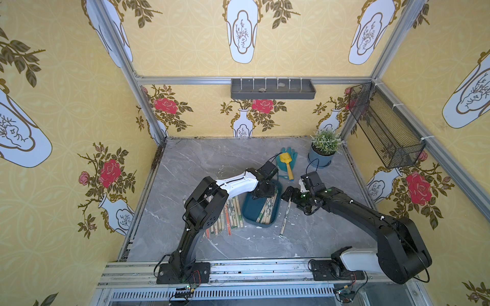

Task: Take the paired disposable chopsticks out of the storage box
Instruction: Move the storage box to the center of the board.

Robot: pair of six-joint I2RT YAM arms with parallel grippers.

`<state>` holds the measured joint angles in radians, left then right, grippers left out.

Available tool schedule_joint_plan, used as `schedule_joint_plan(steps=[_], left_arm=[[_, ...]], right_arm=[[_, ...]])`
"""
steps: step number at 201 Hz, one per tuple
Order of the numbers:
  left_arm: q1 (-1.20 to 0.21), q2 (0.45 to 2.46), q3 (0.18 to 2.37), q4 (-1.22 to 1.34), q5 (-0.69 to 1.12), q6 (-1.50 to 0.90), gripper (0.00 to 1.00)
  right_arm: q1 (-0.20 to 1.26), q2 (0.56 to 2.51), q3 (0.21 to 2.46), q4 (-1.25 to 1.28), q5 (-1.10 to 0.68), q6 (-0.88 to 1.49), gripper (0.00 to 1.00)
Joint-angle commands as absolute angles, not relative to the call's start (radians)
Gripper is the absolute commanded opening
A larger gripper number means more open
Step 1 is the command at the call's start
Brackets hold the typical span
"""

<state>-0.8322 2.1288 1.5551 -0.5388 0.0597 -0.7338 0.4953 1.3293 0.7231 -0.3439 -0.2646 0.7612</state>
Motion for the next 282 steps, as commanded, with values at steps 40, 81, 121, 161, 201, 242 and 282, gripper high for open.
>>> schedule_joint_plan(steps=[40,81,121,161,201,242,282], left_arm=[[-0.833,2.159,1.563,-0.522,0.059,-0.726,0.21],[-0.814,2.185,1.606,-0.527,0.027,-0.715,0.17],[-0.750,2.218,1.664,-0.529,0.009,-0.690,0.13],[-0.672,2.251,1.752,-0.537,-0.004,-0.634,0.13],[-0.598,2.304,1.886,-0.581,-0.025,-0.591,0.13],[-0.577,2.298,1.912,-0.582,-0.001,-0.563,0.12],[-0.579,2.249,1.827,-0.526,0.051,-0.584,0.00]], right_arm=[[0.496,1.332,0.726,-0.351,-0.259,0.762,0.97],[0.497,1.331,0.725,-0.350,-0.261,0.763,0.97],[0.499,1.322,0.725,-0.356,-0.258,0.764,0.98],[0.502,1.313,0.725,-0.363,-0.252,0.766,0.98],[0.508,1.310,0.734,-0.372,-0.245,0.769,0.98],[0.514,1.294,0.740,-0.385,-0.230,0.770,0.98],[0.518,1.302,0.733,-0.371,-0.236,0.778,0.98]])
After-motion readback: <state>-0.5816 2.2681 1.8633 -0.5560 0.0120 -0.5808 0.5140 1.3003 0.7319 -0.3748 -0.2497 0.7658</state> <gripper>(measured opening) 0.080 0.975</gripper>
